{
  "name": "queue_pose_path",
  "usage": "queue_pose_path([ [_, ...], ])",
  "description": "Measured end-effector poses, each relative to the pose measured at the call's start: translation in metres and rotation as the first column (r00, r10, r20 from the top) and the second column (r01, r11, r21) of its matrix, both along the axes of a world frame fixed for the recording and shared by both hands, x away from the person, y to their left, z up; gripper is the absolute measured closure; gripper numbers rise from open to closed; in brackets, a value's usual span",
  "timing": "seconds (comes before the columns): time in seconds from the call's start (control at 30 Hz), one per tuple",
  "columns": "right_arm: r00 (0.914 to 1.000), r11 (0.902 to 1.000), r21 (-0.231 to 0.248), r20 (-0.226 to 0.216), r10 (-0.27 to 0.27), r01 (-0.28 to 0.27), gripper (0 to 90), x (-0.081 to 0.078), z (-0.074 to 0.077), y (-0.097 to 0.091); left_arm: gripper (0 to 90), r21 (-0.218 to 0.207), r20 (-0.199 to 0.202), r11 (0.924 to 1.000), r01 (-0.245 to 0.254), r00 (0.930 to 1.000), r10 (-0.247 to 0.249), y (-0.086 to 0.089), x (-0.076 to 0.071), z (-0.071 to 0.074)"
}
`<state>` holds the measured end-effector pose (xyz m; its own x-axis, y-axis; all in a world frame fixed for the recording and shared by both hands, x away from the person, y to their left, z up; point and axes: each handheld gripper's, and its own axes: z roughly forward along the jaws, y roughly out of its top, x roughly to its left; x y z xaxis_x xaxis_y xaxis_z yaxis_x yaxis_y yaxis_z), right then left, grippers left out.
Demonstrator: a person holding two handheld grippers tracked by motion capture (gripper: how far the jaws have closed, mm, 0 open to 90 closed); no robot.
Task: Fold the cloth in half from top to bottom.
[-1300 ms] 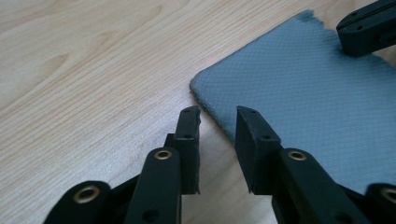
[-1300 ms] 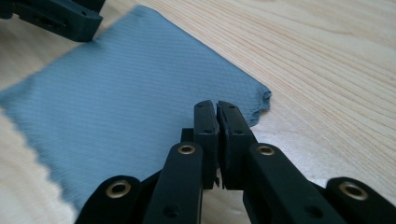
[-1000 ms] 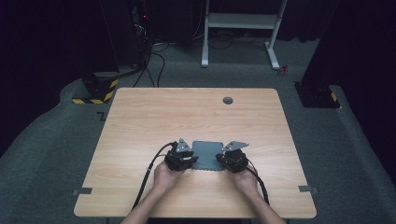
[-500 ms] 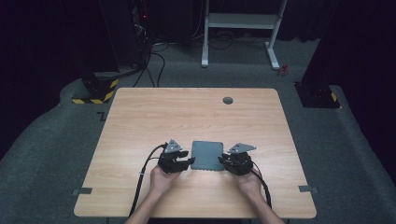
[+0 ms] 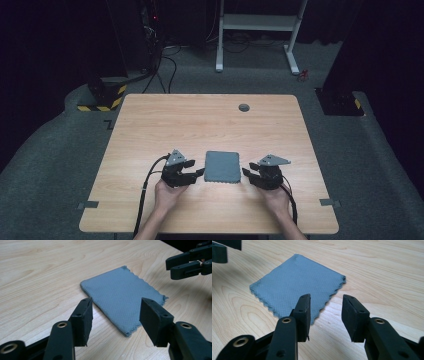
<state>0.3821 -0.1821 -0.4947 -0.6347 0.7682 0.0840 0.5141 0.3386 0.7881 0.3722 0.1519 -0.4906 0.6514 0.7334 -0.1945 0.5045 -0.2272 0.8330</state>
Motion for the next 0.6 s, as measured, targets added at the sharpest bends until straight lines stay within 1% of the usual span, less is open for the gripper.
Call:
queue_pose_path([
  [0.1, 1.0, 0.9999, 0.012, 0.002, -0.009, 0.009, 57.5, -0.002, 0.001, -0.006, 40.8, -0.004, 0.004, 1.0, 0.002, 1.0, -0.002, 0.004, -0.003, 0.0],
  [0.2, 0.9998, 0.9996, 0.022, 0.003, -0.017, 0.017, 56.4, -0.004, 0.002, -0.01, 39.2, 0.006, 0.008, 1.0, 0.005, 1.0, -0.005, 0.007, -0.005, 0.001],
  [0.27, 0.9997, 0.9994, 0.025, 0.002, -0.022, 0.022, 55.9, -0.006, 0.002, -0.013, 38.4, 0.0, 0.009, 1.0, 0.001, 1.0, -0.001, 0.008, -0.007, 0.001],
  [0.3, 0.9998, 0.9996, 0.024, 0.008, -0.018, 0.018, 55.7, -0.006, 0.002, -0.014, 37.9, 0.004, 0.017, 1.0, 0.003, 0.9998, -0.003, 0.009, -0.007, 0.001],
  [0.43, 0.9998, 0.9994, 0.03, 0.01, -0.016, 0.015, 54.5, -0.007, 0.004, -0.017, 36.3, -0.019, 0.023, 0.9998, 0.001, 0.9997, -0.001, 0.013, -0.012, 0.002],
  [0.47, 0.9998, 0.9995, 0.031, 0.017, -0.013, 0.013, 54.3, -0.008, 0.005, -0.018, 36.2, -0.018, 0.03, 0.9998, 0.001, 0.9996, 0.0, 0.014, -0.013, 0.002],
  [0.6, 0.9994, 0.9991, 0.037, 0.028, -0.02, 0.019, 53.1, -0.012, 0.006, -0.021, 35.2, -0.028, 0.033, 0.9996, -0.002, 0.9994, 0.003, 0.019, -0.016, 0.004],
])
